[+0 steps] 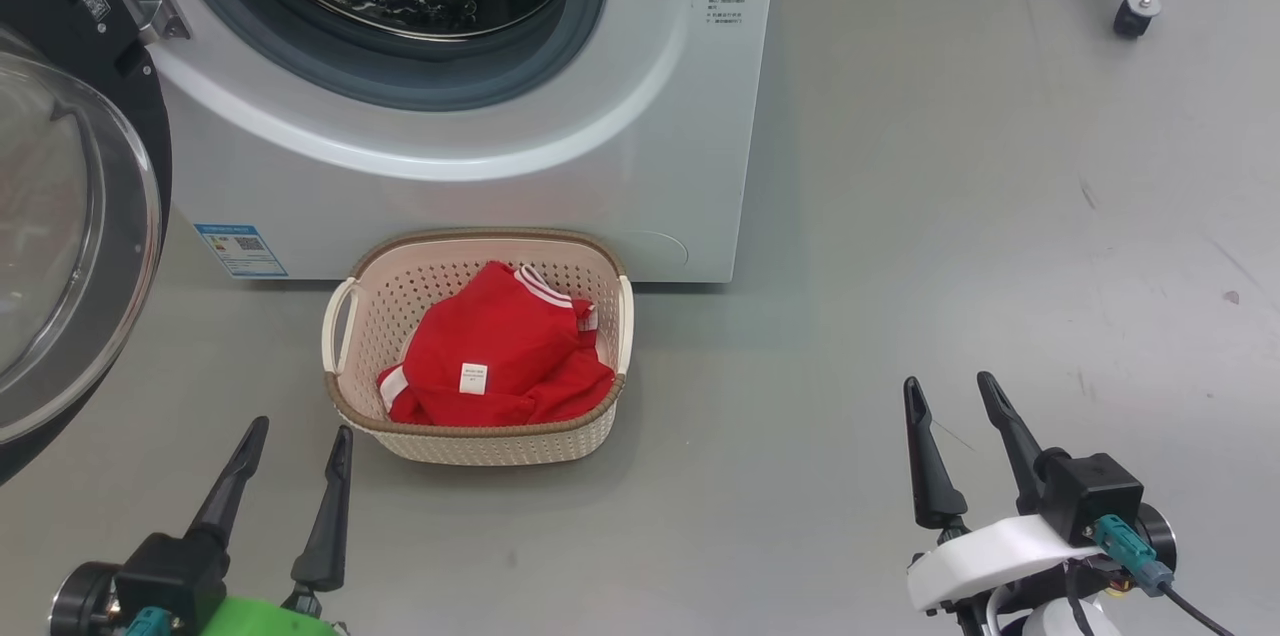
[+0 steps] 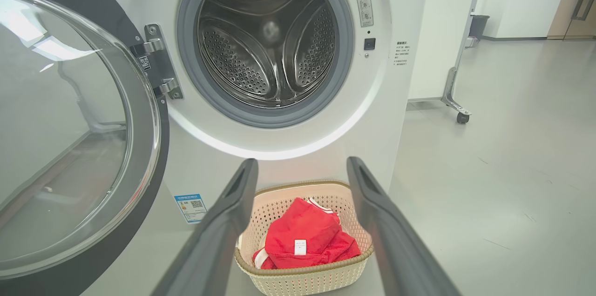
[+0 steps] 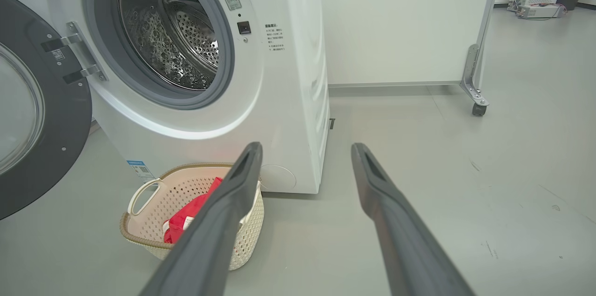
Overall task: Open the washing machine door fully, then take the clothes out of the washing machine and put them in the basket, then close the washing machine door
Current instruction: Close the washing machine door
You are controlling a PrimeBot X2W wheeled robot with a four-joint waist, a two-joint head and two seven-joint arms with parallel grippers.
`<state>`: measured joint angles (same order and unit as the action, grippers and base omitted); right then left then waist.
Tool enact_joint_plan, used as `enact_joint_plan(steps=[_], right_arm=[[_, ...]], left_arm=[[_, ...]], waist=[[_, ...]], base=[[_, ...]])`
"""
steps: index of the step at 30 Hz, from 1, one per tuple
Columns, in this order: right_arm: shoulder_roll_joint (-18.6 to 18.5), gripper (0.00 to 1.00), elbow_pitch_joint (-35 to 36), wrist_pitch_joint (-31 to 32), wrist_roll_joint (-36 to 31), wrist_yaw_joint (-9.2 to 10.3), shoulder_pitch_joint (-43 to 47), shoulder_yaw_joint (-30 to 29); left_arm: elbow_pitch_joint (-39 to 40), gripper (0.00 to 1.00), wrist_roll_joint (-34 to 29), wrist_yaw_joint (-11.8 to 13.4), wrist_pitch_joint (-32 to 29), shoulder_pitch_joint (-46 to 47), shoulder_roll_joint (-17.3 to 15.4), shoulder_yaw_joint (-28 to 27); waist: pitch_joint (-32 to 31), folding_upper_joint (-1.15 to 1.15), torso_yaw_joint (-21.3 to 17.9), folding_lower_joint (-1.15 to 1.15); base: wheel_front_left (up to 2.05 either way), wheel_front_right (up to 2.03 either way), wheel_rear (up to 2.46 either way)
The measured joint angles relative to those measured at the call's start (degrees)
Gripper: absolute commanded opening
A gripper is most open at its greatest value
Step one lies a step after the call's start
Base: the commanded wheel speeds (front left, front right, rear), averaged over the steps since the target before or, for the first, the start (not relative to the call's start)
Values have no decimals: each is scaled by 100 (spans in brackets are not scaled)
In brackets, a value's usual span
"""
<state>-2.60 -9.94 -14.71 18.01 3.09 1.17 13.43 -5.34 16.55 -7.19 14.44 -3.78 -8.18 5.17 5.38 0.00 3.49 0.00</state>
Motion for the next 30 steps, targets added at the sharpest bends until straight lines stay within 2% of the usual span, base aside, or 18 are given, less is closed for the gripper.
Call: enact_joint_plan(steps=[13, 30], right_arm=[[0, 100, 114, 0, -4, 1, 2, -40], [-1, 100, 92, 0, -42, -67, -2, 42]], left_arm=[[-3, 100, 0, 0, 0, 4, 44, 143], [-67, 100, -52, 0, 0, 14, 81, 112]], waist=[[50, 0, 378, 0], [20, 0, 1595, 0]], base=[[0, 0, 0], [0, 0, 0]])
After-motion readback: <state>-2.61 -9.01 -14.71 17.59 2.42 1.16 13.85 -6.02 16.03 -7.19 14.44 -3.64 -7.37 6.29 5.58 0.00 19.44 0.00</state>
